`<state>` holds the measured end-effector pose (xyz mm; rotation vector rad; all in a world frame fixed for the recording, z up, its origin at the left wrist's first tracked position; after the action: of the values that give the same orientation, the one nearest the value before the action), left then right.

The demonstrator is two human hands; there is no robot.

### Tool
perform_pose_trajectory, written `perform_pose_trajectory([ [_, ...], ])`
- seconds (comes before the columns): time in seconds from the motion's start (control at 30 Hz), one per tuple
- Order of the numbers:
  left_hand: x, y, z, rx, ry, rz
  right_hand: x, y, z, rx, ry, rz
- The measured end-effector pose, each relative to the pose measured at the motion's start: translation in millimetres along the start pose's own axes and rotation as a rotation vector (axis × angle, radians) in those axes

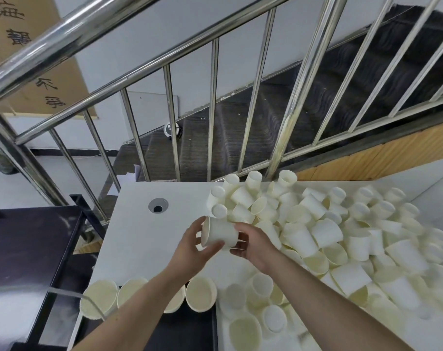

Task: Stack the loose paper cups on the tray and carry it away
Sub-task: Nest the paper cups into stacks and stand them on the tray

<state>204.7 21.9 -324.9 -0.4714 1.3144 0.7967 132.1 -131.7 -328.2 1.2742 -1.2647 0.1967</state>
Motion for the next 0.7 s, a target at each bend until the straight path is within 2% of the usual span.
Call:
perform_pose_trajectory([
  [0.1,-3,-3,-1,-0.016,0.082,0.025,3,3,4,0.068,0.014,0.019],
  [0.17,-4,-5,-1,-0.024,0.095,0.037,6,4,8,0.041,0.114,0.113],
  [0.23,-5,-7,-1,-0.056,0.022,0.034,9,0,19,-0.142,0.419,0.339],
  [0.3,-4,-8,1,-0.088,-0.155,-0.006,15,-3,36,-0.352,0.878,0.581],
  [0.33,-3,-10,3,-0.087,-0.272,-0.046,17,-8,43,-0.384,1.098,0.628],
  [0.4,-2,-9,4,-0.040,-0.494,-0.130,15,-15,53,-0.365,1.441,0.522],
  [0.47,-2,-7,3,-0.008,-0.627,-0.169,12,-23,60,-0.347,1.635,0.356],
  [0.53,-1,-6,2,0.000,-0.687,-0.170,10,-31,62,-0.337,1.709,0.285],
  [0.7,2,-2,4,-0.015,-0.717,-0.118,10,-45,63,-0.310,1.747,0.244],
])
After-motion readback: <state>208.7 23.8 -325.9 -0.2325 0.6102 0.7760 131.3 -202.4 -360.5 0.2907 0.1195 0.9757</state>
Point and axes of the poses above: each hand's wrist, its own y-axis away from the middle knuckle, its own z-axis out of the back of the hand, x = y × z, the point moved 2 cm from there along -y, towards the middle knuckle, and after that the axes turned 3 degrees about x, right-handed, at the moved point
